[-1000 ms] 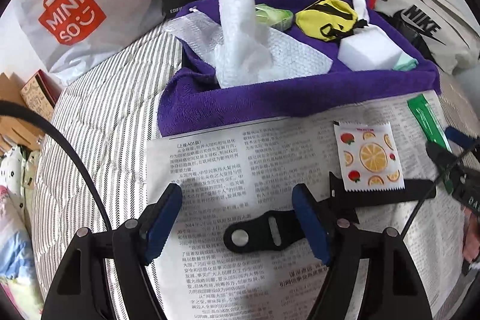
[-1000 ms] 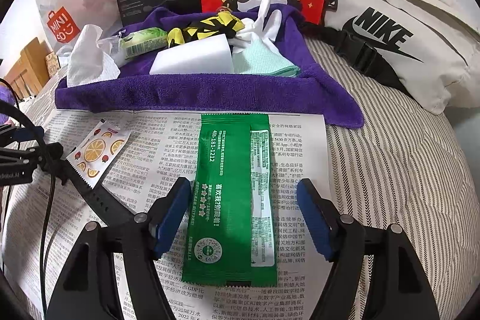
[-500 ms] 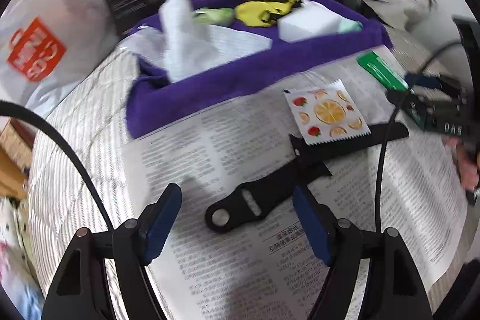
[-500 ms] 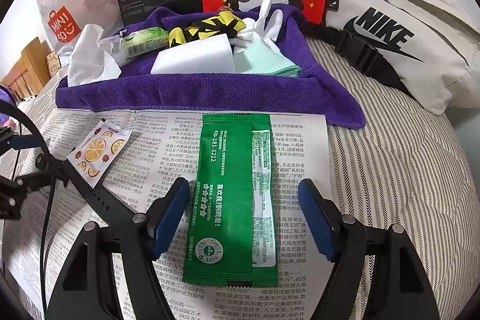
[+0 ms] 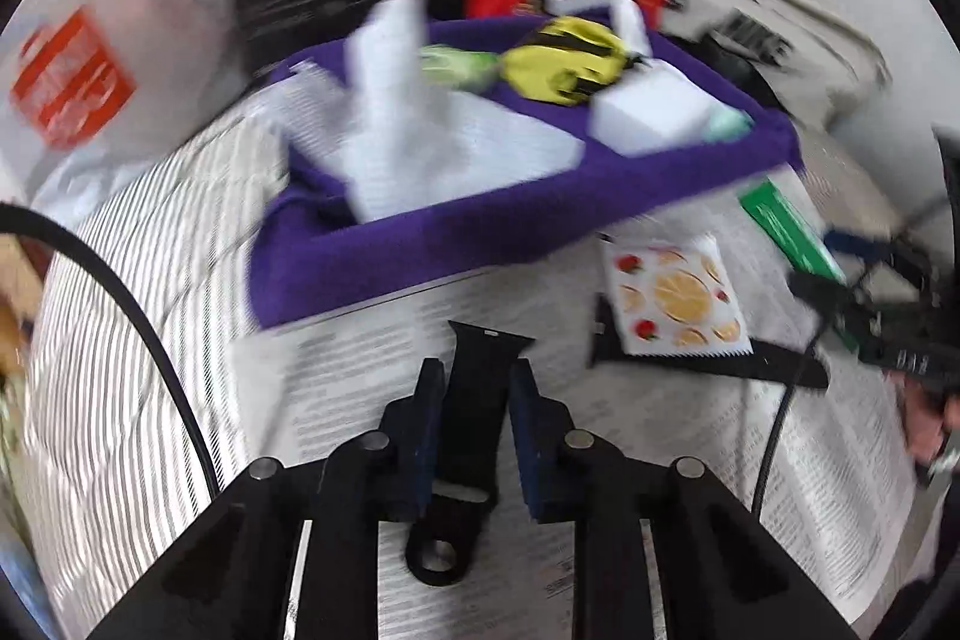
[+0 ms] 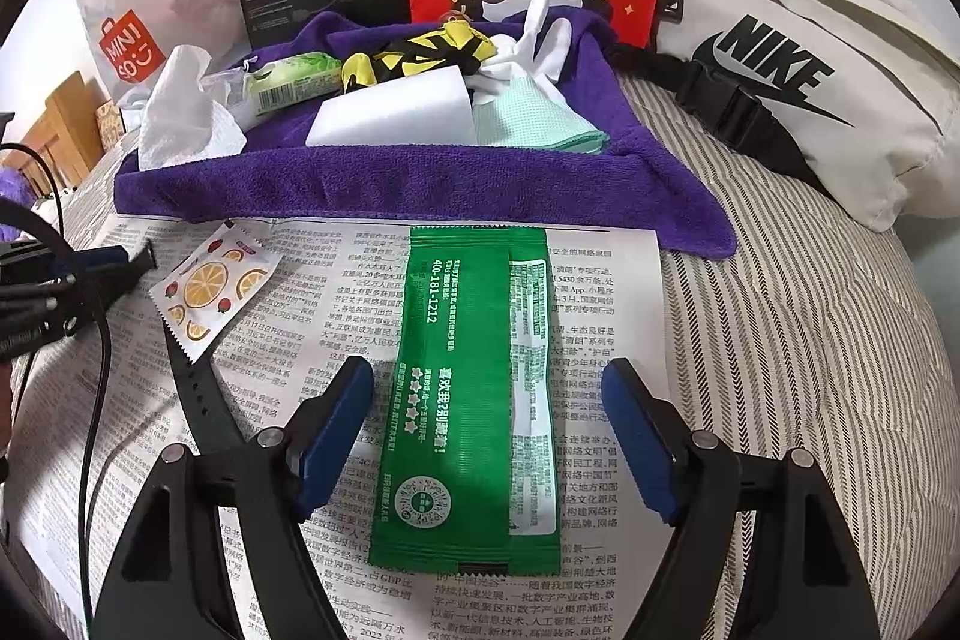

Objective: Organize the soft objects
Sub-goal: 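Grasp the green sachet with the right gripper while the left lifts the black strap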

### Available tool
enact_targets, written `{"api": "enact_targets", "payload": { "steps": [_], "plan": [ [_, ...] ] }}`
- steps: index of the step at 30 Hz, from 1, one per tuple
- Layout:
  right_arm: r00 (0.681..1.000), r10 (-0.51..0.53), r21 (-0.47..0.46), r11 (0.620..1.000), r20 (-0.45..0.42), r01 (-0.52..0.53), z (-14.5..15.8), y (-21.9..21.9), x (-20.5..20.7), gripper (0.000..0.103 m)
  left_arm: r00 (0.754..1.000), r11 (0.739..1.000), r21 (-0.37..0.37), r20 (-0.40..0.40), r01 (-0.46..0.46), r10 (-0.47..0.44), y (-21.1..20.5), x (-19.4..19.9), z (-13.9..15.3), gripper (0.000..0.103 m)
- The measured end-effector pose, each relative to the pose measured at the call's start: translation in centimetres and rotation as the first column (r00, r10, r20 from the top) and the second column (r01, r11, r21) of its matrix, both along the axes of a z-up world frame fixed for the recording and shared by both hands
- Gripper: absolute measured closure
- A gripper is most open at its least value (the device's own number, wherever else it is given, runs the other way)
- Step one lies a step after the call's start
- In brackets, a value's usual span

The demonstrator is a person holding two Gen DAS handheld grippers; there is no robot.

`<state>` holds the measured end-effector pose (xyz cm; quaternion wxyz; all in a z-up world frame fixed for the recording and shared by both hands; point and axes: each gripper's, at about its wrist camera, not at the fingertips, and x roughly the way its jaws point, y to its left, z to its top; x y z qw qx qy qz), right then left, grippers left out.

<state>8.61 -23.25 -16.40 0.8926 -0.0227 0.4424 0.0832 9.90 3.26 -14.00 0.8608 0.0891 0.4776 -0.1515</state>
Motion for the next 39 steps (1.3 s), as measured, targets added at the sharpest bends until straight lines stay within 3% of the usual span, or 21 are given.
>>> {"api": "enact_targets", "payload": {
  "steps": [4,15,22,28,32,39],
  "plan": [
    [1.0,0.0,0.0,1.0,0.0,0.0,0.0,0.0,0.0,0.024,0.997,0.994,-0.075,-0.009,-0.08,0.08,2.2,-0.1,-0.1,0.083],
    [1.0,0.0,-0.001,1.0,0.0,0.0,0.0,0.0,0.0,0.024,0.983,0.986,-0.029,0.079,-0.165,0.167,0.9,-1.1,-0.4,0.081],
    [1.0,-0.002,-0.003,1.0,-0.001,0.002,-0.1,0.0,0.1,0.022,0.982,0.986,-0.016,0.086,-0.166,0.167,0.6,-1.1,-0.4,0.081],
    [1.0,-0.002,-0.003,1.0,-0.002,0.002,-0.1,0.0,0.1,0.021,0.983,0.984,-0.06,0.063,-0.169,0.173,1.3,-0.9,-0.4,0.082],
    [1.0,-0.002,-0.003,1.0,-0.002,0.002,-0.1,0.0,0.1,0.021,0.989,0.991,-0.042,0.07,-0.127,0.13,1.0,-1.9,-0.4,0.076],
    [1.0,-0.002,-0.003,1.0,-0.002,0.002,-0.1,0.0,0.1,0.021,0.994,0.994,-0.038,0.051,-0.098,0.1,1.0,-2.4,-0.3,0.076]
  ]
}}
